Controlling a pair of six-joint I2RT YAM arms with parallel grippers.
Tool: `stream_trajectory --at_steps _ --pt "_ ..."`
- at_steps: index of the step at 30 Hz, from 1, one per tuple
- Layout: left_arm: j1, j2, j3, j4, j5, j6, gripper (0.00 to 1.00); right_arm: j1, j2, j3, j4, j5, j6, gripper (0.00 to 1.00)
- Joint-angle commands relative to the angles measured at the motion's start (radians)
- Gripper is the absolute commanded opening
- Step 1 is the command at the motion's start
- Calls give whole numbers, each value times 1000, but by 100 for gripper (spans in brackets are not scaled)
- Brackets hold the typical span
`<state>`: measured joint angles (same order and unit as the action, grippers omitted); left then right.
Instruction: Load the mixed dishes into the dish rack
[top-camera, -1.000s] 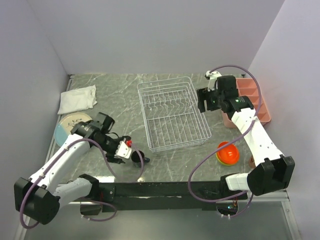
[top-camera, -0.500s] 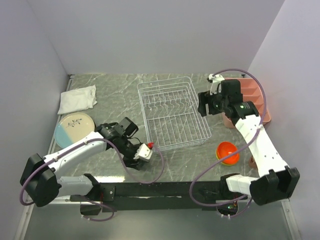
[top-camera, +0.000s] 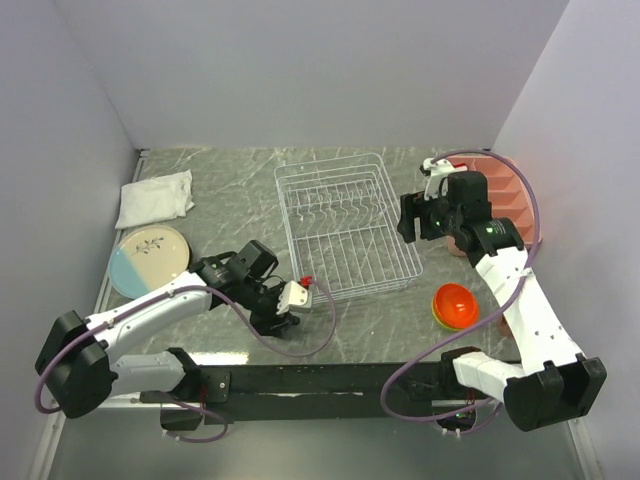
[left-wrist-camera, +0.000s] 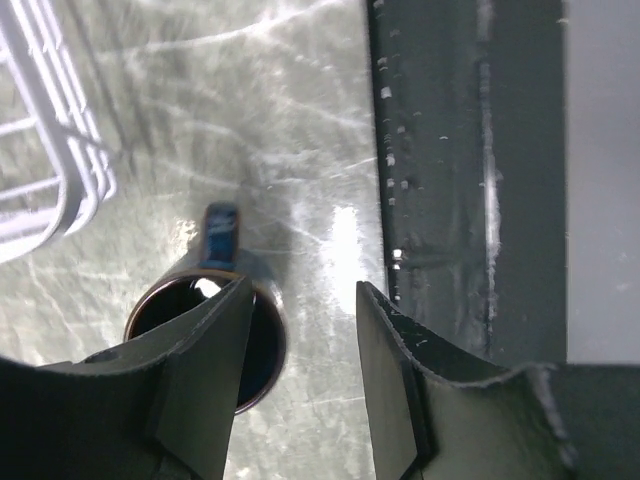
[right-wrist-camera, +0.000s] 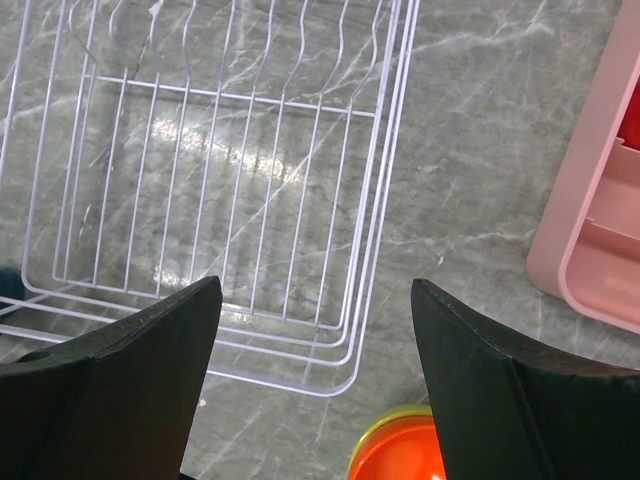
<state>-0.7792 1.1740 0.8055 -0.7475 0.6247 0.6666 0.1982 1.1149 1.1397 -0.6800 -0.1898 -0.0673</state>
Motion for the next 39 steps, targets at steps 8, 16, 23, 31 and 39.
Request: stream_trajectory --at_steps 8,16,23,31,39 --pt "-6 24 -55 143 -103 -130 51 -6 -24 -12 27 -7 12 84" --pt "-11 42 -69 155 -142 -185 31 -6 -26 -18 28 -10 14 83" --pt "-12 32 9 14 -137 -108 1 -6 -9 12 11 -32 0 82" --pt "259 22 296 -177 -73 83 1 -8 167 259 -21 -321 66 85" --pt "529 194 543 173 246 -117 1 -42 424 382 351 -744 504 86"
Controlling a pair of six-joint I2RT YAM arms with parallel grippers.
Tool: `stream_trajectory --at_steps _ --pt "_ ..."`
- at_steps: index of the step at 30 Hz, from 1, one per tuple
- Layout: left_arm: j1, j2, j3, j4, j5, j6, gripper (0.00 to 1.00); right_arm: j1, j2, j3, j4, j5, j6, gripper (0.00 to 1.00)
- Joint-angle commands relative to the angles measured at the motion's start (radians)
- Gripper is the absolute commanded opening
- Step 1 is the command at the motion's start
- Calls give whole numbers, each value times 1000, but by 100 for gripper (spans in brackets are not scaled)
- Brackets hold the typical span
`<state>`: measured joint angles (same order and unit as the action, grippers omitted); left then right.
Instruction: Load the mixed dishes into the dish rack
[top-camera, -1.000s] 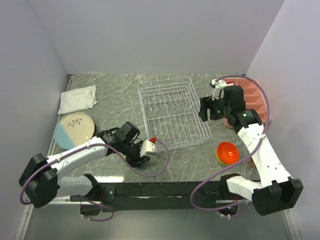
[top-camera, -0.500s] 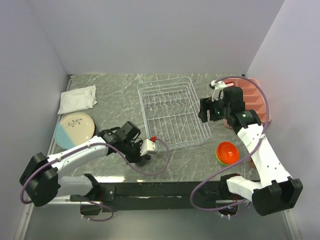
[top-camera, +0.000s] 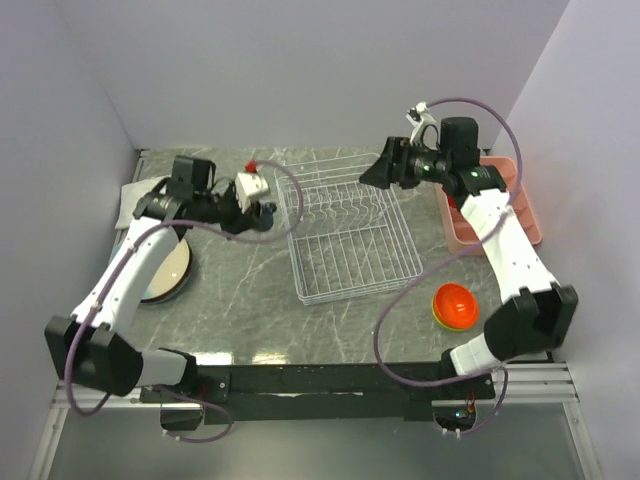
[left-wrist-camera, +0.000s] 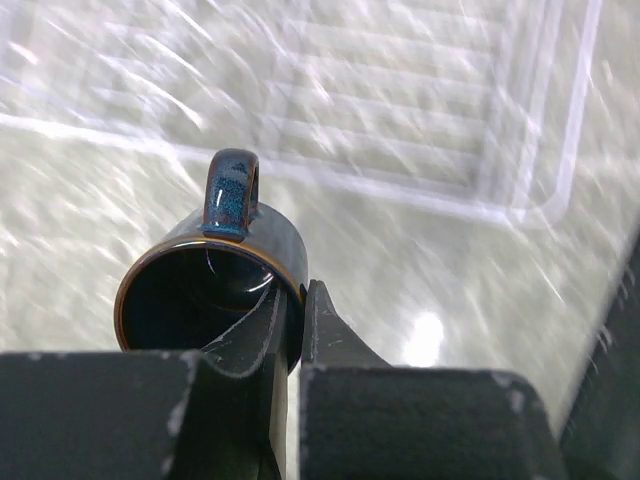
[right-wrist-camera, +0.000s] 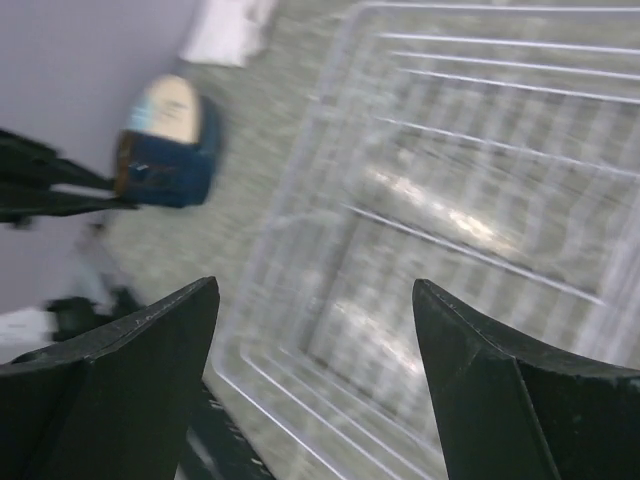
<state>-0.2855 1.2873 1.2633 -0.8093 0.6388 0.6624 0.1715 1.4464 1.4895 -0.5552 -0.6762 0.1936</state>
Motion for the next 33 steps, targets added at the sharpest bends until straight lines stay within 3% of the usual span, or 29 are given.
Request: stream_trajectory --at_steps 1,2,6,7,9,10,12,13,14,16,19,21,28,29,32,33 --pt "37 124 93 296 286 -169 1 -17 132 38 250 -316 280 87" --pt "39 147 96 374 314 -241 1 -18 152 46 282 -336 300 87" --pt "43 245 97 727 449 -757 1 -46 218 67 385 -483 380 88" --pt "40 276 88 874 459 -829 1 -52 253 63 418 -511 424 88" --pt "39 303 62 974 463 -987 1 -75 290 32 607 -598 534 88" --pt "39 329 61 1007 461 -1023 1 -81 324 29 650 -621 623 89" --pt "40 355 70 1087 450 -1114 1 -83 353 35 676 -664 639 89" --pt "40 377 70 1126 450 -1159 1 -83 376 23 705 -677 683 100" --pt "42 394 64 1191 452 -1222 1 -84 381 3 823 -680 725 100" --pt "43 443 53 1381 450 -1444 1 -81 384 -37 873 -646 753 100" --pt "26 470 62 1397 449 -1501 1 -64 385 -32 894 -619 693 100" --pt "20 481 77 1421 458 -1550 1 -61 396 20 753 -591 609 100" --pt "32 526 107 1486 406 -1676 1 -30 457 106 566 -498 416 100" --pt "32 530 122 1493 397 -1689 1 -26 460 94 583 -490 437 100" --pt "32 555 157 1498 384 -1728 1 -20 442 -24 879 -455 605 100" --pt "31 560 163 1497 380 -1730 1 -14 447 -47 883 -454 619 100"
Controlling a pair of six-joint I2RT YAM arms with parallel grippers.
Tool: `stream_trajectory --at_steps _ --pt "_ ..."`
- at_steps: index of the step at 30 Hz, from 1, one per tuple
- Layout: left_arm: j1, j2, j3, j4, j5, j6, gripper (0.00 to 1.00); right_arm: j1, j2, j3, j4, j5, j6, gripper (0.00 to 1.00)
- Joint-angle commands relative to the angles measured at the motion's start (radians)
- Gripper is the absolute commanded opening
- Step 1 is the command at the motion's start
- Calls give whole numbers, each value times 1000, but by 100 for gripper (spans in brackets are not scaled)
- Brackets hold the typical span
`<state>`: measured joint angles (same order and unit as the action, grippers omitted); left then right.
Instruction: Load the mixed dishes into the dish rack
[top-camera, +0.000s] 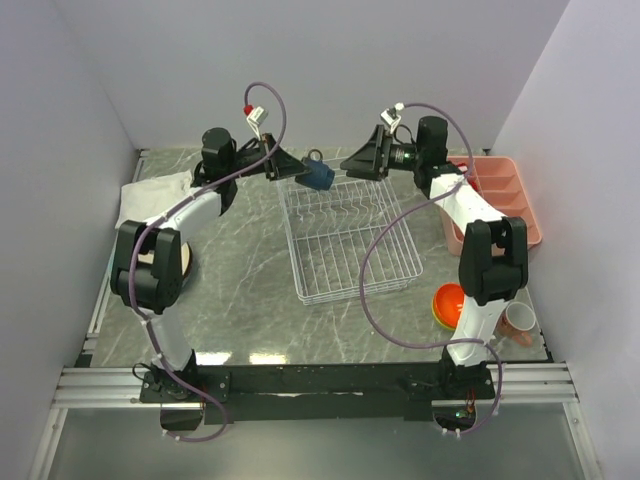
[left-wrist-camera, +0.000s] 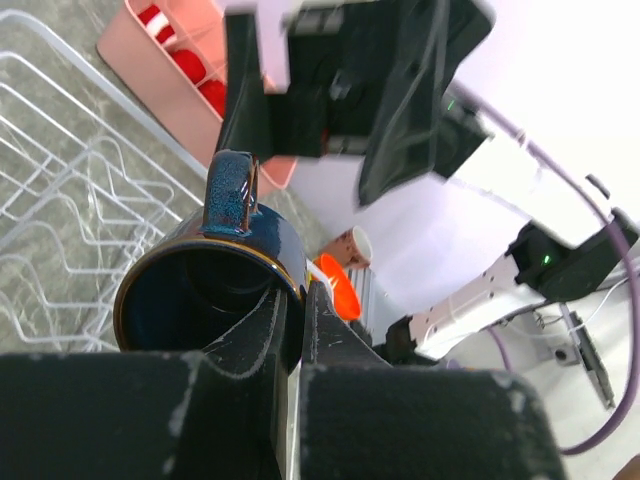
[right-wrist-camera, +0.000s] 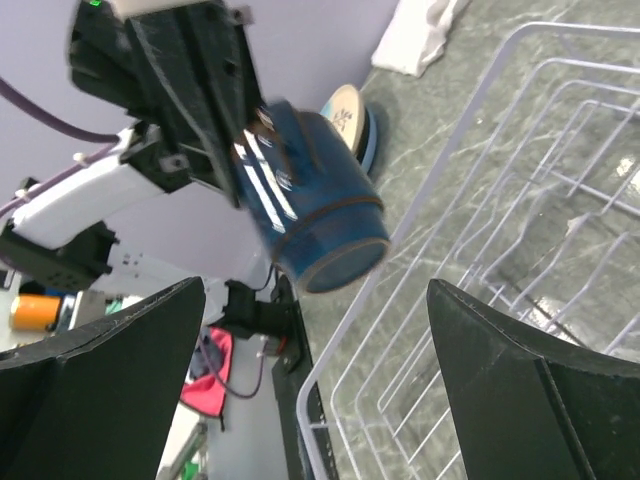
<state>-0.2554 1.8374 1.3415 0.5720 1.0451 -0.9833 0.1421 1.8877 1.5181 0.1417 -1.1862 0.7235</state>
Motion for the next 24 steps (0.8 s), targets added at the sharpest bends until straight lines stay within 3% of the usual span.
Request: stream_trajectory --at_steps 1,13,24 --pt "1 17 93 114 -31 -87 1 23 13 -73 174 53 90 100" --pt "-21 68 122 147 -34 -153 1 83 60 -75 456 22 264 99" --pt "-19 92 111 197 -27 -216 1 96 79 -73 480 17 294 89"
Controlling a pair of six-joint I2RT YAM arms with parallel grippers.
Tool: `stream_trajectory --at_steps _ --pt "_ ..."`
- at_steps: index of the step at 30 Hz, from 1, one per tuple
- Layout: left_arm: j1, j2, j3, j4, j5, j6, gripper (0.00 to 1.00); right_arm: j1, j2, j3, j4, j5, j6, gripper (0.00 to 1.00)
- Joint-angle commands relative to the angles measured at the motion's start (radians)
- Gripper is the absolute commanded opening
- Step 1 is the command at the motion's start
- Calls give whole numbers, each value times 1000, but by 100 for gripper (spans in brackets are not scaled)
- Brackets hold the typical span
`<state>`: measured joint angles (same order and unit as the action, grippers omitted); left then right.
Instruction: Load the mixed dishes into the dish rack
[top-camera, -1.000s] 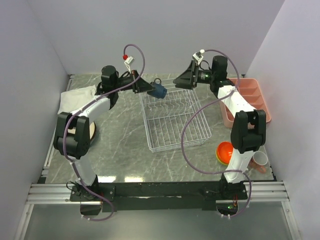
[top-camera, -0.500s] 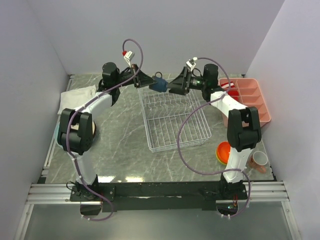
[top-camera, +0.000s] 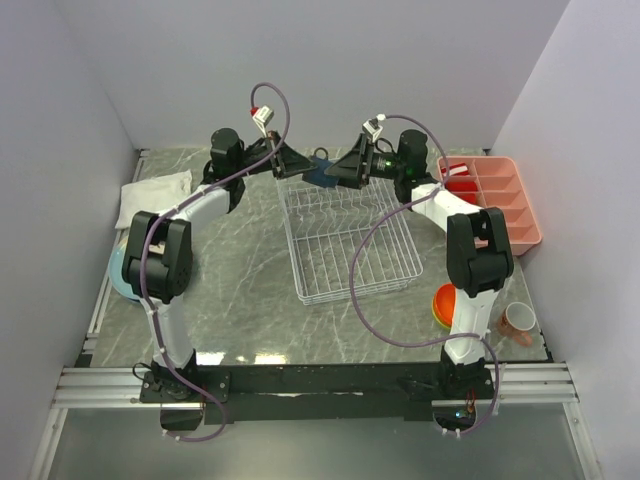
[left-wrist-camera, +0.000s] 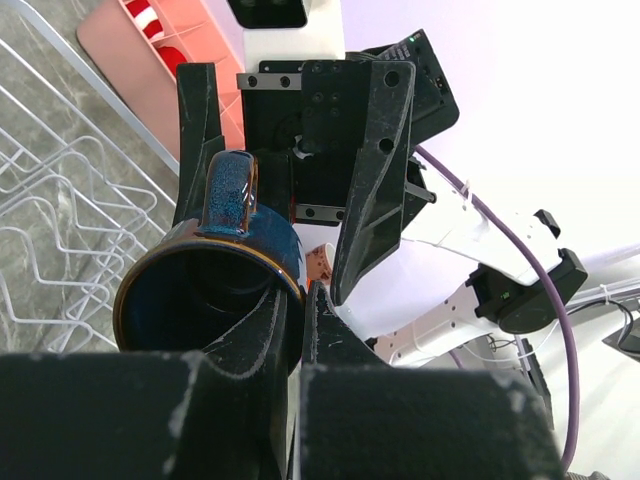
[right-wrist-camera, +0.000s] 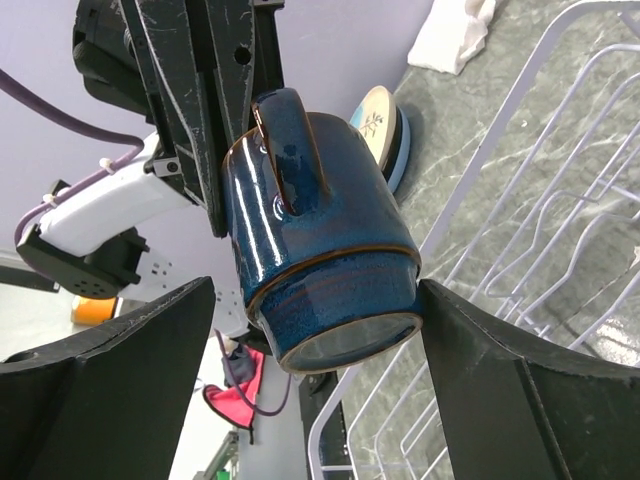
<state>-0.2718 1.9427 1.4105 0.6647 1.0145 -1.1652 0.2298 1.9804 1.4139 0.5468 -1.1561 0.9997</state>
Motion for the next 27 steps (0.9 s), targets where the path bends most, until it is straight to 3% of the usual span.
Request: stream_trajectory --at_steps 1,9,19,27 --pt "-4 -10 44 107 7 -37 1 8 -12 30 76 -11 19 89" --pt "-4 -1 36 137 18 -62 1 17 15 46 74 6 34 86" --pt "-6 12 30 158 29 -82 1 23 34 66 113 24 68 90" --pt "-6 30 27 164 26 -94 1 26 40 79 116 0 70 73"
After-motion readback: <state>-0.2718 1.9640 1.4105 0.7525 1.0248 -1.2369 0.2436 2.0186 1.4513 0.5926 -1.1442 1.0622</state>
